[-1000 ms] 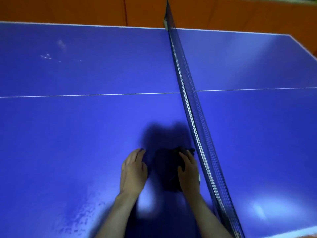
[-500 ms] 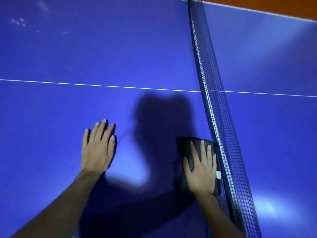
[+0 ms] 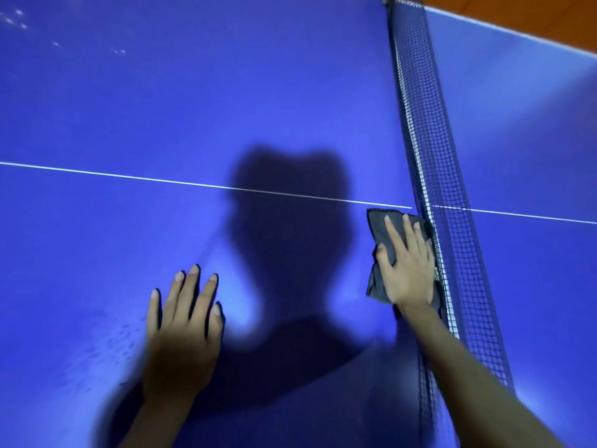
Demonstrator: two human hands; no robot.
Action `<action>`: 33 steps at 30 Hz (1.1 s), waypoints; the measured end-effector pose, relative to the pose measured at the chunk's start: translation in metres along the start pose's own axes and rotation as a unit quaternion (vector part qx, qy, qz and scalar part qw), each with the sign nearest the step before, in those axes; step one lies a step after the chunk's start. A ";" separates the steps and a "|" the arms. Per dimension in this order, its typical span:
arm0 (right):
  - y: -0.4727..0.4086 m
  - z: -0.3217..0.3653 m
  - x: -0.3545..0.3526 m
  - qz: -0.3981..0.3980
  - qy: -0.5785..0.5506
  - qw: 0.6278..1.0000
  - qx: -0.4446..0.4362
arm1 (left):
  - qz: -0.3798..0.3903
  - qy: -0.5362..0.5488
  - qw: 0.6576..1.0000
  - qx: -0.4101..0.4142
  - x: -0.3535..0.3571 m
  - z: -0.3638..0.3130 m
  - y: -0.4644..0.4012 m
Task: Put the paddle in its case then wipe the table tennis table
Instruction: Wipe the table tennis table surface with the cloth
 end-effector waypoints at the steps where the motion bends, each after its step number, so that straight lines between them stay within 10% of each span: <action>1: -0.014 0.000 -0.001 0.007 -0.004 1.000 0.001 | -0.004 0.001 1.000 0.000 0.000 0.000 -0.001; 10: -0.047 -0.001 -0.008 0.027 -0.039 0.999 -0.023 | 0.006 0.033 0.999 -0.017 -0.009 -0.003 -0.003; 27: 0.281 -0.047 0.014 0.007 -0.045 0.998 -0.037 | 0.006 0.045 0.999 -0.018 -0.020 -0.010 0.008; 33: 0.275 -0.046 0.016 0.008 -0.010 0.999 -0.041 | 0.021 0.038 0.999 -0.021 -0.021 -0.010 0.008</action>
Point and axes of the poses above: each hand's wrist, its own y-axis away from the middle knuckle, its own x-axis out of the palm, z = x × y, the point moved 2 cm from there along -y, towards the middle knuckle, and after that the axes turned 7 degrees about z, right-handed, at the moved point
